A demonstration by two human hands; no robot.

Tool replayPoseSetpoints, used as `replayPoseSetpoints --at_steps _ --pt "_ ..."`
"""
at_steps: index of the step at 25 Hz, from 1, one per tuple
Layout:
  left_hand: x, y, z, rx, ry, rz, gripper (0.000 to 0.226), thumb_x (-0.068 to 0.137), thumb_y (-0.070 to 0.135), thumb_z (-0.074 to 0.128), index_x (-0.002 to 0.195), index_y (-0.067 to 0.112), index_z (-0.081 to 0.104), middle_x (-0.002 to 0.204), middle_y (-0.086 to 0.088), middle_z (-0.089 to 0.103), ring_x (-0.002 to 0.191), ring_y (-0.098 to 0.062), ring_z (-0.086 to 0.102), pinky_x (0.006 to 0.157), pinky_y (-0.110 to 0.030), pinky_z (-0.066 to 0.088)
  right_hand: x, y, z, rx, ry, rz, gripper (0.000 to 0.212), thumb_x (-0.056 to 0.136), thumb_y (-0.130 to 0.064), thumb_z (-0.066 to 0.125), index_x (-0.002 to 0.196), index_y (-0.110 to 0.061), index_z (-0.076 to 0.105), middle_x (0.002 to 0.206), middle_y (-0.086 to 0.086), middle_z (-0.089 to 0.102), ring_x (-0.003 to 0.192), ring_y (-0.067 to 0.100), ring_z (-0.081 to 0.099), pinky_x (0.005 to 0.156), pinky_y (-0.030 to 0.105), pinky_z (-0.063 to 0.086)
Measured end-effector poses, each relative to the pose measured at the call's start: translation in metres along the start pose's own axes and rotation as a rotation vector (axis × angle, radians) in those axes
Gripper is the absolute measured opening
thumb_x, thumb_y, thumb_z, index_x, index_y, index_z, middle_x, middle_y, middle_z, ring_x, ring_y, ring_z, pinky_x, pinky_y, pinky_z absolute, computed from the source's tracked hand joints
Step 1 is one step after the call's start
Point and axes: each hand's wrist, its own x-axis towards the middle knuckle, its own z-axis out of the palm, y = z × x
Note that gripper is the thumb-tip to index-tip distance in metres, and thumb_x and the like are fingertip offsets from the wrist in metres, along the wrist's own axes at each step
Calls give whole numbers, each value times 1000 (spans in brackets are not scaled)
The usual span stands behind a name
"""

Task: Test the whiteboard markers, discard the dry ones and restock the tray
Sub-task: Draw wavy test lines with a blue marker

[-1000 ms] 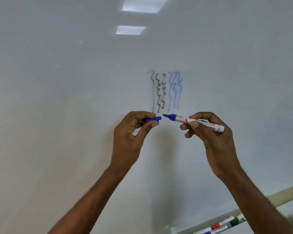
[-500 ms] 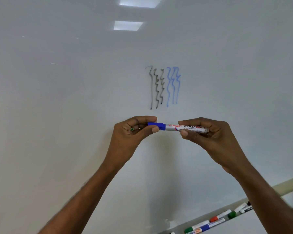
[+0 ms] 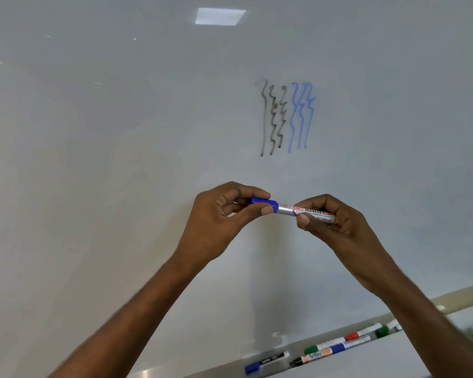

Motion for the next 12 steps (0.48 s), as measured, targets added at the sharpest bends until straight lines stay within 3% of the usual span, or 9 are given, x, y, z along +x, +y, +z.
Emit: replayPoseSetpoints --at_steps 2,6,12 --pt "-5 -11 1 46 7 -33 18 83 16 81 101 17 79 98 7 76 88 -13 73 77 -16 54 1 8 3 17 11 26 17 88 -32 70 104 -25 71 97 -3 70 90 15 64 88 36 52" --pt "-25 -43 6 50 73 -153 20 84 15 81 104 19 79 102 6 77 95 -11 72 83 -25 59 3 35 10 74 -19 74 25 92 -27 65 117 -21 68 108 2 69 102 21 67 101 46 54" --pt "-58 -82 10 62 127 -295 24 82 11 83 105 17 80 101 6 76 93 -12 74 84 -23 60 -3 81 17 61 -154 197 23 92 -17 69 113 -25 72 109 -3 73 106 17 67 98 33 55"
